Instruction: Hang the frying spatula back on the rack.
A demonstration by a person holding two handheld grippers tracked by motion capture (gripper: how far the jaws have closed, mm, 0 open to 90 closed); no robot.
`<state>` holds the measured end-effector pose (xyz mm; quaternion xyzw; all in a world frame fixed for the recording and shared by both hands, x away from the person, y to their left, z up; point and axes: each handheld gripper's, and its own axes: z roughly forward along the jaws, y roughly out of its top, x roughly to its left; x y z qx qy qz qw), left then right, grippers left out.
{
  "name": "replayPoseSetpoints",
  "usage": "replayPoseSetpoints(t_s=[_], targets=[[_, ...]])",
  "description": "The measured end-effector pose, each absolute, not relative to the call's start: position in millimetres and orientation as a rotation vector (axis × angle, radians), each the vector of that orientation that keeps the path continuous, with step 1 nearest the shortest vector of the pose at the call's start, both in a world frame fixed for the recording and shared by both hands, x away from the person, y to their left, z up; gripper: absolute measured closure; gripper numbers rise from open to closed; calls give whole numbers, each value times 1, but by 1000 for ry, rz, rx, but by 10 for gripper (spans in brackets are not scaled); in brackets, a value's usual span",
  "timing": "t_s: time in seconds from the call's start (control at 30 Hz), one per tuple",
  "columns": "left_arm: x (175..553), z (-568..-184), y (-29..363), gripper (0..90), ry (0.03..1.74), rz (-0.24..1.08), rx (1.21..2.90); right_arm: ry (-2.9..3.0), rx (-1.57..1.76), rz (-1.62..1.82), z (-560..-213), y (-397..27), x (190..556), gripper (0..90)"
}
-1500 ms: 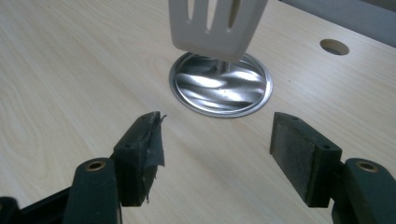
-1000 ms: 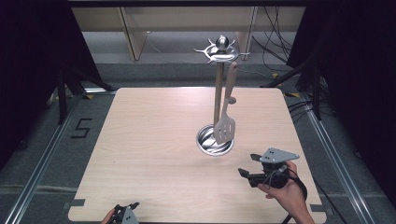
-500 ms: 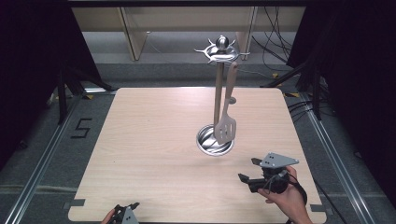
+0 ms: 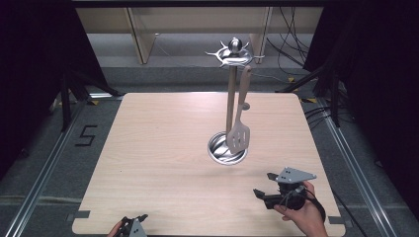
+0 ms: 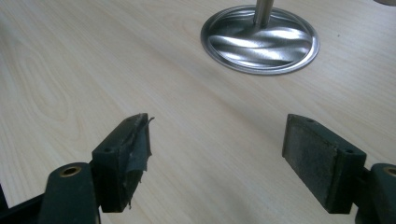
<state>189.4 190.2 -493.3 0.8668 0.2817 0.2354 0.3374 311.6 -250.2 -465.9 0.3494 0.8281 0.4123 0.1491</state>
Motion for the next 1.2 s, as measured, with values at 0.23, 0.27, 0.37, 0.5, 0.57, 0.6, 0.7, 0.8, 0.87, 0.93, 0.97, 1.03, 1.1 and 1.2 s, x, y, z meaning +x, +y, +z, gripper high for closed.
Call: replayPoseSetpoints(t_s=[0.23,0.27,0.37,0.5,0.57,0.6,0.7,0.8,0.87,0.93,0.97,1.03,1.1,1.2], targets=[[190,-493,190,185,727,619,2267,2395,995,1181,-470,-253,308,245],[190,-493,190,185,728,618,2269,2384,992,1177,-471,-254,306,245],[190,-493,190,185,723,616,2274,2387,1004,1177,-472,-255,303,243],[189,-493,190,185,728,614,2272,2386,1012,1181,-474,-255,301,243],[189,-493,190,185,728,614,2273,2389,1029,1177,-476,-255,297,243],[189,-493,190,185,728,614,2272,2403,1044,1174,-477,-255,296,243],[189,-493,190,185,728,613,2272,2392,1039,1176,-479,-256,294,242],[189,-493,190,185,720,606,2287,2398,1015,1173,-480,-257,295,241],[190,-493,190,185,715,616,2292,2390,1008,1168,-480,-258,293,240],[190,-494,189,185,730,610,2271,2406,1044,1164,-480,-257,290,239],[190,-494,189,185,730,610,2271,2406,1044,1164,-480,-257,290,239],[189,-494,189,185,732,610,2269,2394,1029,1172,-481,-257,289,239],[190,-493,190,185,722,623,2307,2404,1017,1169,-482,-258,290,239],[190,-493,190,185,719,621,2303,2403,1023,1158,-484,-259,288,238]])
